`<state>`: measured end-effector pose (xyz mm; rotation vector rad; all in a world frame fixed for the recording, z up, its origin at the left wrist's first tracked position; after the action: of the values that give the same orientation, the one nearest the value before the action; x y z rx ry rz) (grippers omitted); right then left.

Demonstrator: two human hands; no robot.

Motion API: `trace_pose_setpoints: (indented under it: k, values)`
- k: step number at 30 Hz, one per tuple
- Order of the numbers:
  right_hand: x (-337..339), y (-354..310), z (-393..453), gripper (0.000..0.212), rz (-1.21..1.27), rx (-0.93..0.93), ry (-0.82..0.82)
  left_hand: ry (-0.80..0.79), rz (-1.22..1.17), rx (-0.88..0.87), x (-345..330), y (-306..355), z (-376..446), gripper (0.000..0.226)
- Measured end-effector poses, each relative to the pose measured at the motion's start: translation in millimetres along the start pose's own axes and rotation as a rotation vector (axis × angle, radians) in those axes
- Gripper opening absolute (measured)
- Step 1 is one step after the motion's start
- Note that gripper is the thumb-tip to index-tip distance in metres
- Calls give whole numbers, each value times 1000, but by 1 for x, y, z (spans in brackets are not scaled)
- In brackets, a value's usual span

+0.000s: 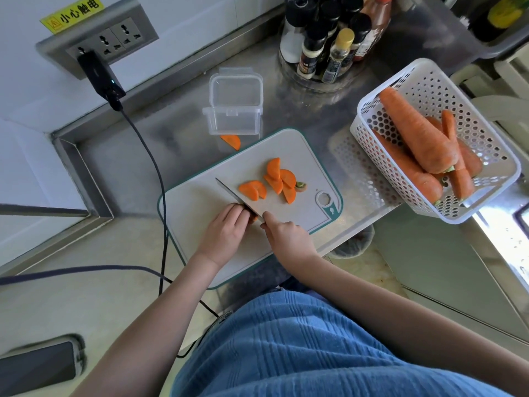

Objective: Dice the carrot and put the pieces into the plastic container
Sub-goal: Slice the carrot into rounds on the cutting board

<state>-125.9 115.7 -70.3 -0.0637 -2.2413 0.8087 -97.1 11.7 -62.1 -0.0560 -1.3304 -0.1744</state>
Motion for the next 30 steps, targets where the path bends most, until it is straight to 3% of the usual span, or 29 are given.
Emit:
trace_pose_setpoints:
  k: [2,8,19,25,30]
  values:
    - [-4,0,4,11,1,-14,-7,39,-7,0,2,1,0,9]
    - [-3,0,7,34,-13,-51,-21,106,-15,63,5,3,-2,23]
    - [14,9,0,19,2,-53,61,26,9,45,5,1,1,12]
    - [26,6,-13,47,-53,10,45,5,15,1,9,-1,5,16]
    - [23,-2,-19,44,-68,27,66,12,0,20,16,0,4,22]
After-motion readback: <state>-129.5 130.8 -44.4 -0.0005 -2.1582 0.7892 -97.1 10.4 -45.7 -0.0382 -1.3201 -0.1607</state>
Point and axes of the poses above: each hand's wrist, its own z-axis towards the middle knuckle, its own x-axis out of the back of the hand, y = z × x, the point moved 8 cm from there along z, towards the middle knuckle, and after that the axes turned 15 degrees about z, right-handed, at the moved point
